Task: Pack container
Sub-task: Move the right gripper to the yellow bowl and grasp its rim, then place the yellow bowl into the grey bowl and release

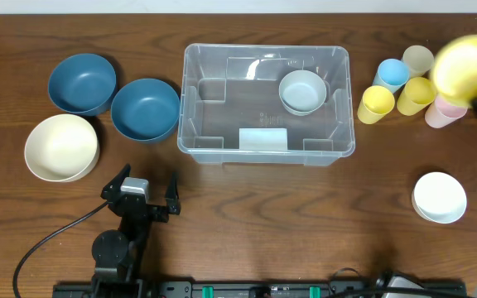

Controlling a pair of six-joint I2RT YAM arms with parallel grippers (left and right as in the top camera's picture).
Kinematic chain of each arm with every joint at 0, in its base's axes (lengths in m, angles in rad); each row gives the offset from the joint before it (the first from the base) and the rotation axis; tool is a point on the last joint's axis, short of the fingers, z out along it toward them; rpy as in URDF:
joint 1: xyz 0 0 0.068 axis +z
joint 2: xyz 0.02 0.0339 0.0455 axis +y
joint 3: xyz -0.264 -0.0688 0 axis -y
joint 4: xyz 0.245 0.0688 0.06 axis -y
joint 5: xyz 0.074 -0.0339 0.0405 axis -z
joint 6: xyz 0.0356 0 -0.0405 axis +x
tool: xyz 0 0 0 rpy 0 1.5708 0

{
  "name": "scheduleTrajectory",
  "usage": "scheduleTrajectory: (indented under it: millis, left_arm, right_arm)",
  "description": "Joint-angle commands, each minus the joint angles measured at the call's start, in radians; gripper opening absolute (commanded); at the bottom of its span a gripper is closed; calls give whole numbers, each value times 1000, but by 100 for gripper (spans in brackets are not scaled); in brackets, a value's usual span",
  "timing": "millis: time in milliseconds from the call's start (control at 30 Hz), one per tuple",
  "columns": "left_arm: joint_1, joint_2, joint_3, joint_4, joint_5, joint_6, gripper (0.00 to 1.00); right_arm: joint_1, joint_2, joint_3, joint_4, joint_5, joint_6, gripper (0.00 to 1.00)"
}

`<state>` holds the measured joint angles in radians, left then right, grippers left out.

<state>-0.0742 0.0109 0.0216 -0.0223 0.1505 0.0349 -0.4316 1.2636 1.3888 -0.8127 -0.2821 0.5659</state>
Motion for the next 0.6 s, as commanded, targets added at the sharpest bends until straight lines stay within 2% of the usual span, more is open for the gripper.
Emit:
scheduleTrajectory:
  millis: [0,100,267,433,567]
  left_arm:
    - [4,-5,-18,-34,14,17,98]
    - [4,-5,-18,-34,14,17,98]
    - [4,-5,-18,-34,14,17,98]
    - [4,-5,-18,-34,14,17,98]
    - [4,-5,-18,-34,14,17,98]
  right_arm:
    - [187,-23,11,16,60,-28,1]
    - [366,-4,11,31,218,-40,1]
    - [575,95,11,90,368,-142,1]
    - [683,230,11,130,484,-172,1]
    - [721,356,11,185,500,-187,1]
